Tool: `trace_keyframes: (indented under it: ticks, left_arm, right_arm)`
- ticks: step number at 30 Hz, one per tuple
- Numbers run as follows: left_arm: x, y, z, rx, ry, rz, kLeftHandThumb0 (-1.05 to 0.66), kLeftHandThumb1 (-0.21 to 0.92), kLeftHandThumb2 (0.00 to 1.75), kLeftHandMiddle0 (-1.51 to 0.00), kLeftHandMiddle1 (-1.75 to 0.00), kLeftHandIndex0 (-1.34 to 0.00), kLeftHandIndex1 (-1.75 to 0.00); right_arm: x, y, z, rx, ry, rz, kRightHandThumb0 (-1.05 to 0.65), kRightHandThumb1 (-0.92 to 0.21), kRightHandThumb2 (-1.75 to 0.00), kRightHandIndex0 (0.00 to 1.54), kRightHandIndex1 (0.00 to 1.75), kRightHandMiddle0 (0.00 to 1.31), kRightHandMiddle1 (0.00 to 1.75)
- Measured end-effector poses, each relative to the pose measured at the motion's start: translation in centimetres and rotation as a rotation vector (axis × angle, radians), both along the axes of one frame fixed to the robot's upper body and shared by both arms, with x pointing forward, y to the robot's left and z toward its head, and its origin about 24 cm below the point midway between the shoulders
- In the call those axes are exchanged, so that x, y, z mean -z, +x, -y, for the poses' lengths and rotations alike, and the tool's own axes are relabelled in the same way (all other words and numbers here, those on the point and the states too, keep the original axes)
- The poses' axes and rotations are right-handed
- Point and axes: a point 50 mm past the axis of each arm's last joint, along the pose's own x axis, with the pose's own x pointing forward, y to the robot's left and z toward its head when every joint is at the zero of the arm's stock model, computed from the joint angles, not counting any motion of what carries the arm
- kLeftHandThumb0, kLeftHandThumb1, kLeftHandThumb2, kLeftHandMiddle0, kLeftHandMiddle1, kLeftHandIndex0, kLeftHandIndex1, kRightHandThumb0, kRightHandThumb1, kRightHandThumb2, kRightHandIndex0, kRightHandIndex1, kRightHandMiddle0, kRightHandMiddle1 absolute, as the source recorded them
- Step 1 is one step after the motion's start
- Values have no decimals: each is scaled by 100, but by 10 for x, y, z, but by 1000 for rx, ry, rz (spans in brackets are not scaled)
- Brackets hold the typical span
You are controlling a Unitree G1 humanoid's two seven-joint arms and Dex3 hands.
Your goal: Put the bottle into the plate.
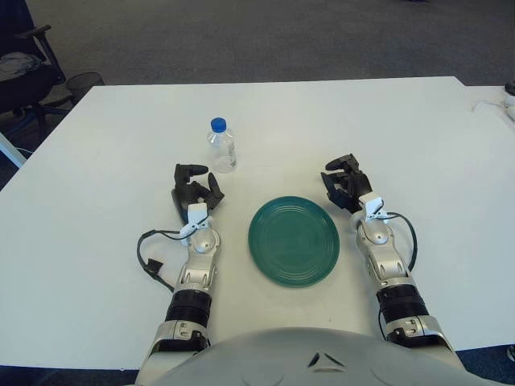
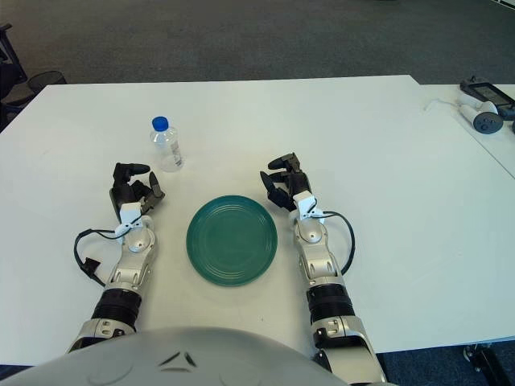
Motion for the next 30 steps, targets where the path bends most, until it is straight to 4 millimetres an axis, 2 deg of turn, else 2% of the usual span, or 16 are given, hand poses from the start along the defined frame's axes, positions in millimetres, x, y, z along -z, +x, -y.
trace_keyframes:
  ticks: [1, 2, 5, 10, 20, 30]
  left_arm:
    - [0, 0, 0, 0, 4, -3, -83, 86, 36, -4, -134, -3, -132]
    - [0, 0, 1, -1, 11, -6, -87, 89, 29, -2, -124, -2, -116]
    - [1, 0, 1, -2, 19, -11, -90, 91, 24, -1, -113, -1, -101]
    - [1, 0, 2, 2, 19, -15, -92, 91, 18, 0, -80, 0, -69]
    - [1, -2, 4, 104, 27, 1, -93, 92, 16, 0, -49, 0, -35]
    - [1, -1, 5, 222, 55, 14, -102, 92, 23, 0, -24, 0, -3]
  right_arm:
    - [0, 0, 0, 0, -1, 0, -1, -84, -56, 43, 145, 11, 174]
    - [0, 0, 0, 0, -2, 0, -1, -84, -56, 43, 144, 11, 175]
    - [0, 0, 0, 0, -3, 0, -1, -85, -54, 43, 143, 11, 175]
    - [0, 0, 1, 0, -4, 0, -1, -88, -49, 43, 141, 11, 175]
    - [0, 0, 1, 1, -4, -2, 0, -87, -51, 42, 143, 11, 174]
    - [0, 0, 0, -1, 0, -1, -1, -86, -53, 42, 143, 12, 174]
